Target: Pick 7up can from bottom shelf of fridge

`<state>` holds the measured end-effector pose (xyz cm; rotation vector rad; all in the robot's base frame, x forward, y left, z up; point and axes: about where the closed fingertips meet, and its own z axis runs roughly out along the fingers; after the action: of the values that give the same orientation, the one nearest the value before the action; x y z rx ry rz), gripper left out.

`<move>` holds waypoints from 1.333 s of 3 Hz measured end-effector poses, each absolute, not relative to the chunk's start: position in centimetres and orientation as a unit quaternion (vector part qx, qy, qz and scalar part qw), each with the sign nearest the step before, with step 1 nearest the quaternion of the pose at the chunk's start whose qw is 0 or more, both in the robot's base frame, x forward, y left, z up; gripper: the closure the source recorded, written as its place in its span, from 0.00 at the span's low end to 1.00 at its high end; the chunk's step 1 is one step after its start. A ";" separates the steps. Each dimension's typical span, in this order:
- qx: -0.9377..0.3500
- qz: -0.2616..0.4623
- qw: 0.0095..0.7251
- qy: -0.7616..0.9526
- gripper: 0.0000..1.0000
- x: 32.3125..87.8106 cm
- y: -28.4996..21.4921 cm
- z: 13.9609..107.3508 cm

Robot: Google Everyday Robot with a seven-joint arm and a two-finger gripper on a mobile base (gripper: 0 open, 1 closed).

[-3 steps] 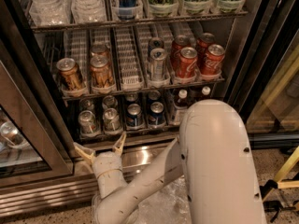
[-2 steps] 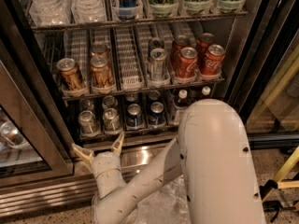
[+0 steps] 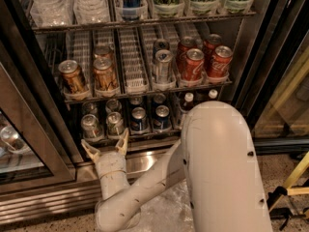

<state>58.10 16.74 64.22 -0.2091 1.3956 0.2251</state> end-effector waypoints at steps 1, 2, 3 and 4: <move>-0.100 0.084 0.764 0.632 0.28 58.6 16.2 64.7; -0.104 0.078 0.765 0.631 0.30 59.0 16.1 64.3; -0.104 0.070 0.762 0.635 0.29 59.6 15.5 63.3; -0.100 0.056 0.760 0.639 0.27 60.2 14.7 62.4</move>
Offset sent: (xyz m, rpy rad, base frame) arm 0.0149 -0.0343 0.0145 -0.0214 -0.1015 -0.1279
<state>60.19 14.66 62.41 -0.2172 1.3920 0.1225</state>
